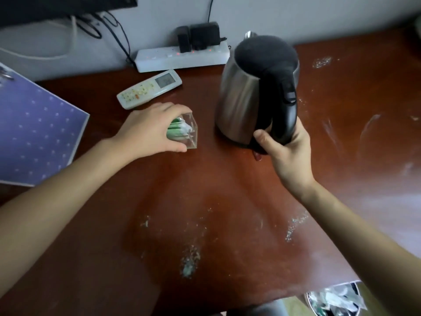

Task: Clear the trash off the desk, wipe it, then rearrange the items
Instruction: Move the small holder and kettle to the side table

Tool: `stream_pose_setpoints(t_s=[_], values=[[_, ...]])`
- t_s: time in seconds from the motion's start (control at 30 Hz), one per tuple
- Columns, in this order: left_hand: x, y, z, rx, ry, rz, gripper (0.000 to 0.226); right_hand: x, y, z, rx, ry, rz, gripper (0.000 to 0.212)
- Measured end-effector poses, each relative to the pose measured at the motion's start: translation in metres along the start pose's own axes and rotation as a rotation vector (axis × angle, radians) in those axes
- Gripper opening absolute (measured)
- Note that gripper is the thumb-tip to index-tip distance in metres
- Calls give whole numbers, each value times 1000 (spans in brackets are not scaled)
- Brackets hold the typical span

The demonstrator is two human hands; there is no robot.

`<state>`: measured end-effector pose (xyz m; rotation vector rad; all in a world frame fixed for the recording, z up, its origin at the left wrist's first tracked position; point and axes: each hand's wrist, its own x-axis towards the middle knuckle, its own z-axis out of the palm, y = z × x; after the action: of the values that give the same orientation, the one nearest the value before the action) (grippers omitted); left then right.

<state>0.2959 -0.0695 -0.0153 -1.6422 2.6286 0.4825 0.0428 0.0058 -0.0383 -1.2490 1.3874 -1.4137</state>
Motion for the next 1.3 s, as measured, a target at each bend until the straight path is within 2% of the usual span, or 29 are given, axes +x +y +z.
stream_pose_setpoints(t_s=[0.23, 0.4, 0.63, 0.73, 0.9, 1.0, 1.3], values=[[-95, -40, -17, 7, -68, 74, 77, -90, -50, 67, -56, 63, 4, 21], [-151, -71, -34, 56, -95, 223, 77, -157, -86, 124, -55, 137, -9, 19], [-214, -98, -55, 92, -113, 327, 79, -235, -125, 175, -101, 174, 1, 31], [-237, -110, -57, 97, -120, 330, 79, -256, -134, 189, -85, 157, 0, 33], [-270, -131, -57, 116, -127, 306, 80, -283, -137, 211, -27, 109, 35, 23], [-287, -140, -57, 133, -119, 297, 80, -297, -136, 225, -27, 83, 48, 26], [-362, -184, -50, 196, -110, 317, 82, -370, -136, 282, -23, 102, 17, 22]])
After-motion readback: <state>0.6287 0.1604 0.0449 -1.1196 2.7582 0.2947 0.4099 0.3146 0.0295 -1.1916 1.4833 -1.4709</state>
